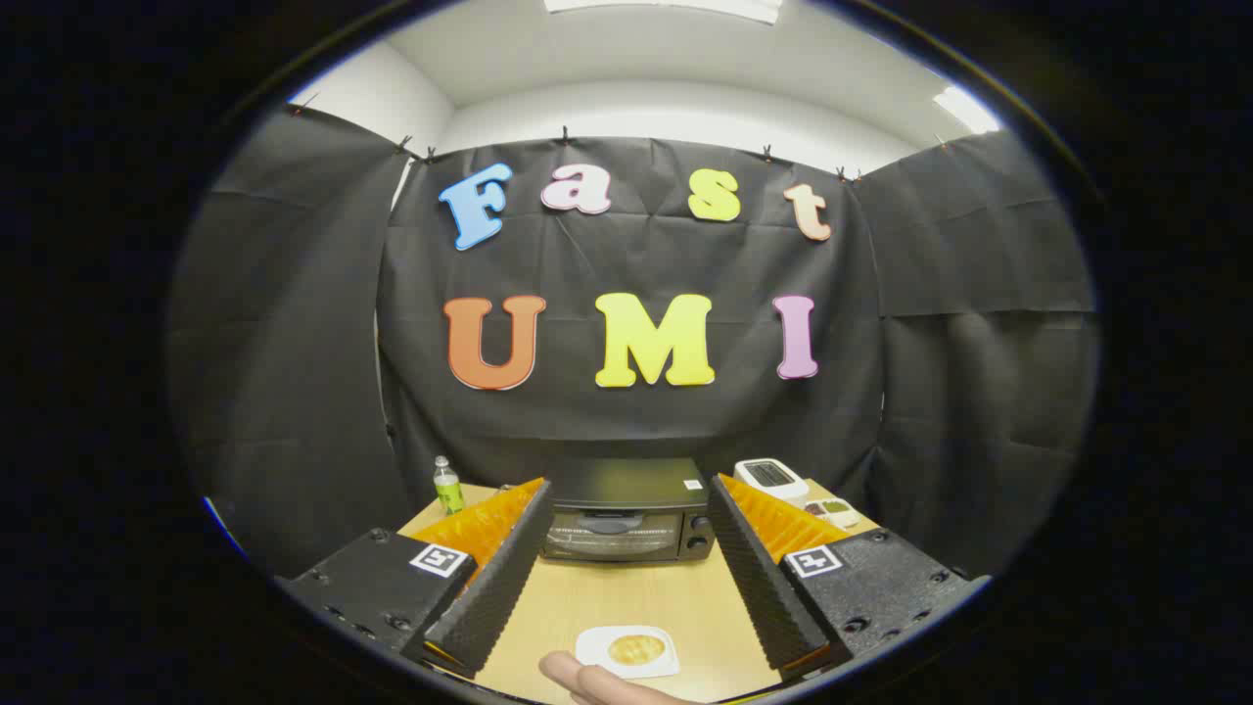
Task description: Open the toaster oven, put the food inside, and close the toaster oven door.
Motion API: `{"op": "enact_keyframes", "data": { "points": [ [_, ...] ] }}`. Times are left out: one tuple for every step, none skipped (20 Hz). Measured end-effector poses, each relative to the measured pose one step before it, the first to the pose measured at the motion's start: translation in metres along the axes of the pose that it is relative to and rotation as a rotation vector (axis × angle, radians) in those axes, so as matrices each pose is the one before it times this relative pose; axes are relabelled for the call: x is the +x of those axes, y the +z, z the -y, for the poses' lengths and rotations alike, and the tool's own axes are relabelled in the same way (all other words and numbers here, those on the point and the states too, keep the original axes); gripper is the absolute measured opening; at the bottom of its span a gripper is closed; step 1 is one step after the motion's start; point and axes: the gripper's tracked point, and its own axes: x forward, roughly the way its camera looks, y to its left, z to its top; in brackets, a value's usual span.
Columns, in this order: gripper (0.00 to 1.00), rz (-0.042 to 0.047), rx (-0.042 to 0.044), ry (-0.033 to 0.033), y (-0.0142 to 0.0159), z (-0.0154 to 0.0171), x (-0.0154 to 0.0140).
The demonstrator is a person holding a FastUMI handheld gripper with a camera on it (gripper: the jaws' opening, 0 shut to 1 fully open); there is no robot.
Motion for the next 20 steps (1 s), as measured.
{"op": "enact_keyframes", "data": {
  "points": [
    [1.00, -0.00079, 0.00274, -0.00240, -0.00029, 0.00196, 0.00001],
    [1.00, -0.00009, 0.00129, 0.00136, -0.00131, 0.00057, 0.00059],
    [1.00, 0.00076, -0.00227, -0.00045, 0.00033, 0.00046, 0.00107],
    [1.00, 0.00239, -0.00263, -0.00247, -0.00043, 0.00135, 0.00005],
    [1.00, 0.00096, 0.00043, -0.00194, -0.00079, 0.00059, -0.00024],
    [1.00, -0.00464, 0.00090, 0.00333, -0.00300, -0.00152, -0.00065],
    [1.00, -0.00676, -0.00010, 0.00548, -0.00254, -0.00124, 0.00046],
    [1.00, -0.00762, -0.00102, 0.00330, -0.00268, -0.00036, 0.00165],
    [1.00, -0.00241, -0.00255, 0.00217, -0.00119, 0.00000, 0.00044],
    [1.00, 0.00012, -0.00217, -0.00094, -0.00126, 0.00091, 0.00101],
    [1.00, 0.00126, -0.00304, -0.00347, -0.00057, 0.00159, 0.00084],
    [1.00, -0.00091, -0.00163, -0.00412, -0.00197, 0.00041, 0.00049],
    [1.00, -0.00245, 0.00013, -0.00179, -0.00123, 0.00061, 0.00169],
    [1.00, -0.00162, 0.00132, -0.00153, -0.00219, 0.00026, 0.00145],
    [1.00, 0.00054, -0.00190, -0.00464, 0.00014, 0.00102, 0.00135],
    [1.00, 0.00216, -0.00102, -0.00463, -0.00007, 0.00144, 0.00228],
    [1.00, 0.00140, 0.00004, -0.00268, 0.00043, 0.00046, 0.00179],
    [1.00, -0.00080, 0.00159, -0.00155, -0.00169, -0.00009, 0.00233],
    [1.00, -0.00393, 0.00117, -0.00004, -0.00108, -0.00016, 0.00323],
    [1.00, -0.00130, -0.00271, -0.00201, -0.00179, 0.00038, 0.00411]
  ]
}}
